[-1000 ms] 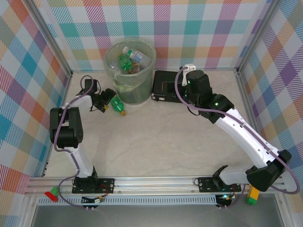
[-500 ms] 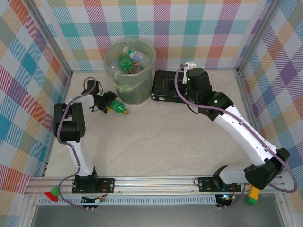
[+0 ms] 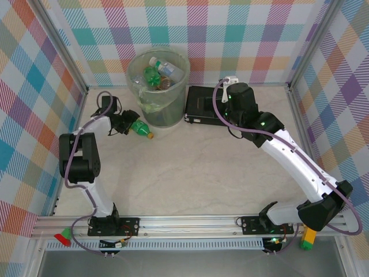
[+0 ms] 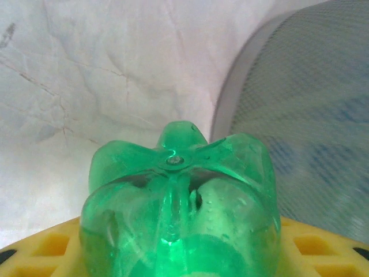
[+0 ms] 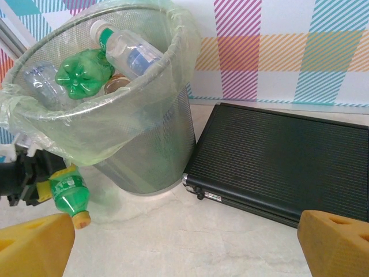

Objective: Put the plastic bottles in the bin

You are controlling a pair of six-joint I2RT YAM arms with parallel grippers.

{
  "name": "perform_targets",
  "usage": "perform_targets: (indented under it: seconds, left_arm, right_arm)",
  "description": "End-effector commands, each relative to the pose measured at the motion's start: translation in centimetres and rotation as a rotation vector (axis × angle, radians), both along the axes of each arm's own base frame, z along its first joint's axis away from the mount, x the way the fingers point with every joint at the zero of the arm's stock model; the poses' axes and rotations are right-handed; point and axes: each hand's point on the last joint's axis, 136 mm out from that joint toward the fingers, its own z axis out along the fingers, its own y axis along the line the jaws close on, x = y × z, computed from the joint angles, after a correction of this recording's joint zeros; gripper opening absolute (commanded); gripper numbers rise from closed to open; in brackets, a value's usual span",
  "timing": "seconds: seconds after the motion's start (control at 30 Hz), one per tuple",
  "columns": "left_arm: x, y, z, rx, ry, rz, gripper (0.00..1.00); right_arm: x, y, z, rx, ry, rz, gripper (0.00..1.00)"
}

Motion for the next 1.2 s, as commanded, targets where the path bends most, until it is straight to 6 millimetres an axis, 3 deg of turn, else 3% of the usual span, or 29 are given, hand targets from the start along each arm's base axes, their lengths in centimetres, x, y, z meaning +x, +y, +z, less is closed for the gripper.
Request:
perform_targets:
  seconds: [0.0, 0.2, 0.43, 0.63, 0.83, 0.97, 1.17]
  left_arm:
    - [-1.6, 1.1, 3.4, 0.033, -0.028, 0.044, 0.56]
    - [-4.4, 2.6, 8.7, 0.129, -0.088, 0.101, 0.56]
    - [-7.3, 3.6, 17.5, 0.386, -0.242, 0.085, 0.56]
    - [-7.6, 0.8, 25.3, 0.686, -0.412, -0.038, 0.56]
    - [-6.6, -2.8, 30.9, 0.979, -0.546, -0.16, 0.55]
    - [-5.7, -5.3, 33.3, 1.113, -0.608, -0.241, 0.55]
    - [-3.5, -9.8, 34.3, 1.357, -0.645, -0.389, 0.56]
  right_arm:
    - [-0.2, -0.1, 1.5, 0.048, -0.03, 0.007, 0.99]
    - [-0.7, 0.0, 1.7, 0.061, -0.038, 0.024, 0.99]
    - [-1.4, -0.3, 2.2, 0.072, -0.058, 0.04, 0.99]
    - [-2.1, -0.7, 2.5, 0.071, -0.071, 0.051, 0.99]
    - [-2.9, -1.4, 3.0, 0.059, -0.085, 0.055, 0.99]
    - [-3.3, -1.7, 3.0, 0.054, -0.085, 0.057, 0.99]
    - [-4.5, -1.1, 4.3, 0.078, -0.129, 0.136, 0.99]
